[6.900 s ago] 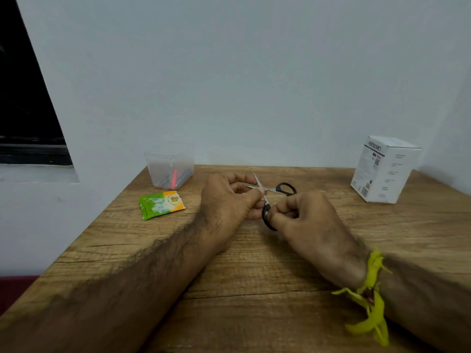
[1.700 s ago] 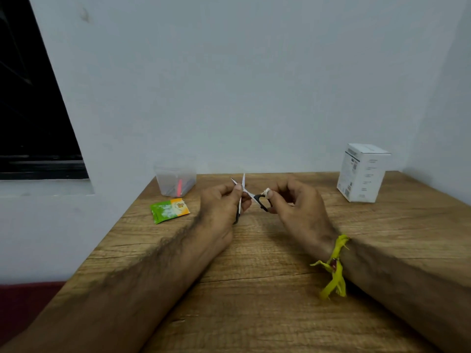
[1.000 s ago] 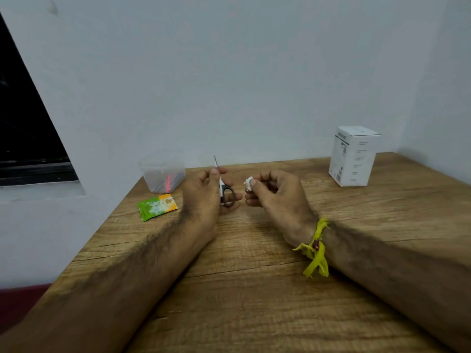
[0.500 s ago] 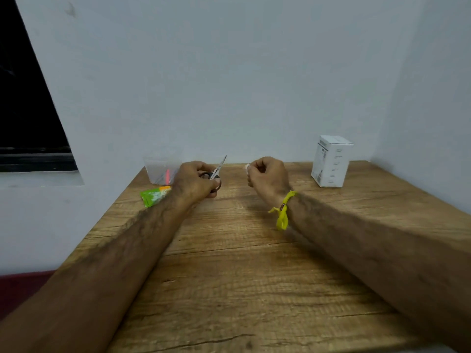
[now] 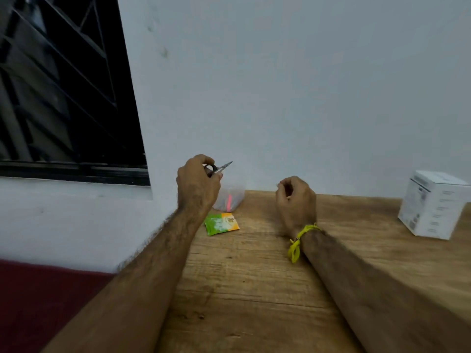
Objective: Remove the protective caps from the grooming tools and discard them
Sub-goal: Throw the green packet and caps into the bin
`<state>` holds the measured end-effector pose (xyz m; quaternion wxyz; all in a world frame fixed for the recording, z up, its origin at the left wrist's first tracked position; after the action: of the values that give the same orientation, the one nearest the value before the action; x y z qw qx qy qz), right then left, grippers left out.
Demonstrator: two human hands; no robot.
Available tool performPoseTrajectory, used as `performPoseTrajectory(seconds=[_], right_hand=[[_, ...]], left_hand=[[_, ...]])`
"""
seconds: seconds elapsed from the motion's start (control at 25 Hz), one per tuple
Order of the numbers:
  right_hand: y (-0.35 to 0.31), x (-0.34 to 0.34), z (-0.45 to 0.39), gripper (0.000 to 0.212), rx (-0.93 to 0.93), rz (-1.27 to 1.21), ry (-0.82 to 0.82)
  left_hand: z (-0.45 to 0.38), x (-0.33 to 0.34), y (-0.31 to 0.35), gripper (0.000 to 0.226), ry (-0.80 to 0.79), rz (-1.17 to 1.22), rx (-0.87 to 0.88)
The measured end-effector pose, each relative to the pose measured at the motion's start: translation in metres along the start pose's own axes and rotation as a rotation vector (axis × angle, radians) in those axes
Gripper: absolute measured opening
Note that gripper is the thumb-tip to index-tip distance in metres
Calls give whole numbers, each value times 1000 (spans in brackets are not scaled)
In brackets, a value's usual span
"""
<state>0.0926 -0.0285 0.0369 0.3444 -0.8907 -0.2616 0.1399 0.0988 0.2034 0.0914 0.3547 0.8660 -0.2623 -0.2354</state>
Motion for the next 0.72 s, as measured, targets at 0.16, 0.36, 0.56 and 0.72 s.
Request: performPoseTrajectory(seconds=[0.16, 0.36, 0.56, 0.72], right_hand=[[8, -1, -6, 6, -40, -30, -4], [15, 5, -7, 7, -10, -48, -20], [16, 8, -5, 8, 11, -53, -29], [17, 8, -5, 8, 16, -45, -38]], left_hand=[[-23, 18, 2, 30, -57, -131, 44], [-32, 45, 1, 25, -191, -291, 20], [-22, 55, -4, 24, -50, -301, 66], [-15, 63, -3, 19, 4, -431, 114]])
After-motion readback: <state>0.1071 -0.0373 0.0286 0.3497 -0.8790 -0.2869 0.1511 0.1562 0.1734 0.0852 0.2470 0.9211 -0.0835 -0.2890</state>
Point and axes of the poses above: each hand's wrist, its own z-axis away from the middle knuckle, its own x-axis out of the palm, y = z × x, the point moved 5 cm from there along -z, towards the middle knuckle, and after that the axes turned 14 degrees about y, right-handed, at the moved point
